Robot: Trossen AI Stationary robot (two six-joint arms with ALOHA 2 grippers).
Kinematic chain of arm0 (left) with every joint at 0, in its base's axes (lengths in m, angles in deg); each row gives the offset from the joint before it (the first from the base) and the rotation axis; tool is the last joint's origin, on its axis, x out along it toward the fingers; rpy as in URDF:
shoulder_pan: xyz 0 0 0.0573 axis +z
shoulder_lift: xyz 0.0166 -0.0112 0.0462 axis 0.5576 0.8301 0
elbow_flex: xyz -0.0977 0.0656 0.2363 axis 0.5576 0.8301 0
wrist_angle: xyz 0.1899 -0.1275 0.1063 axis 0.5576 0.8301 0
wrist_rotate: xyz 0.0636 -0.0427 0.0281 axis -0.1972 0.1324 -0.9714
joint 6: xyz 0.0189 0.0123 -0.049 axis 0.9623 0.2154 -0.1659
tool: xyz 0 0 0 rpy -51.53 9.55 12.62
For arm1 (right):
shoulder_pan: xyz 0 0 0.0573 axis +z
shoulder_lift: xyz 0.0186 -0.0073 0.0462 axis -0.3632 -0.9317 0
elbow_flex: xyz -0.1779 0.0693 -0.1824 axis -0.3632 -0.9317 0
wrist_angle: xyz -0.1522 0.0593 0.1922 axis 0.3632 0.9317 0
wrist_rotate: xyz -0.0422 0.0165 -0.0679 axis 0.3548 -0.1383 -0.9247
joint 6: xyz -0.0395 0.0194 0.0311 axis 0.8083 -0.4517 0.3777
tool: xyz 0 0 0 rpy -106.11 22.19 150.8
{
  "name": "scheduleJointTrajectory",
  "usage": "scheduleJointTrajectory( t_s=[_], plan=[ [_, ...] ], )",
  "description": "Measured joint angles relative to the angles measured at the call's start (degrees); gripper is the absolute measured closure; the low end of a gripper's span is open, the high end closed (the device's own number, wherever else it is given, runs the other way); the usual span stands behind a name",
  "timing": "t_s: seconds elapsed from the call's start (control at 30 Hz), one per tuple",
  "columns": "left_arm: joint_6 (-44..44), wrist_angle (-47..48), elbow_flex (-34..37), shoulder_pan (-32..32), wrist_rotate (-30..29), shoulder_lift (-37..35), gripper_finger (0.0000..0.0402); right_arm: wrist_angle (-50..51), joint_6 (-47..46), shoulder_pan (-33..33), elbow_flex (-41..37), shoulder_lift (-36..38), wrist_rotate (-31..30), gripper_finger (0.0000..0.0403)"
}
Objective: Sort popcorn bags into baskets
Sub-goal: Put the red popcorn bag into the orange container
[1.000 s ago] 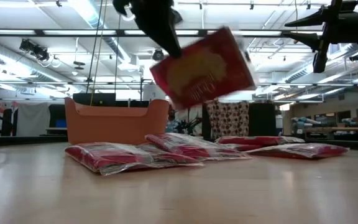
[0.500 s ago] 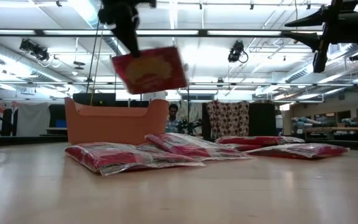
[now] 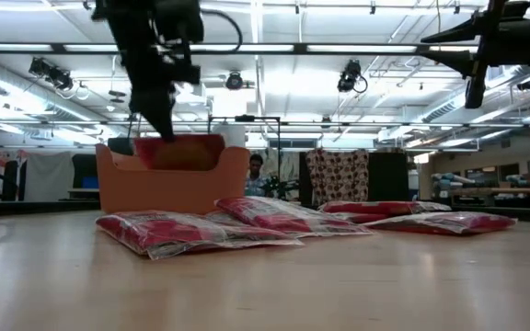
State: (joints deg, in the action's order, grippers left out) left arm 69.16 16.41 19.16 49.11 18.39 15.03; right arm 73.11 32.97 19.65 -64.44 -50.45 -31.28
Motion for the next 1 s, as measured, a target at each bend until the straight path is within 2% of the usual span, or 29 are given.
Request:
scheduleJointTrajectory(
  t_s=[0.23,0.43,0.57,0.77,0.9,1.0],
  plan=[
    [5.4,-14.6,7.3,9.1,1.6,2.8,0.0401,0.0,-1.5,0.0,0.0,0.0,-0.5,0.0314],
    [9.5,-17.3,8.4,14.5,3.6,6.0,0.0401,-0.2,-1.6,0.0,0.0,0.0,-2.1,0.0314],
    [9.6,-17.5,8.4,14.7,7.9,7.2,0.0379,-0.6,-1.9,0.0,0.0,0.0,-2.5,0.0314],
    [9.4,-16.6,8.0,12.6,8.9,7.4,0.0315,-0.6,-2.5,0.0,0.0,0.0,-2.6,0.0314],
    [9.5,-13.2,4.2,10.9,9.6,6.4,0.0290,-0.6,-2.6,0.0,0.0,0.0,-2.5,0.0314],
    [10.3,-12.3,0.3,9.4,12.1,4.9,0.0285,-0.5,-2.6,0.0,0.0,0.0,-2.5,0.0314]
  ],
)
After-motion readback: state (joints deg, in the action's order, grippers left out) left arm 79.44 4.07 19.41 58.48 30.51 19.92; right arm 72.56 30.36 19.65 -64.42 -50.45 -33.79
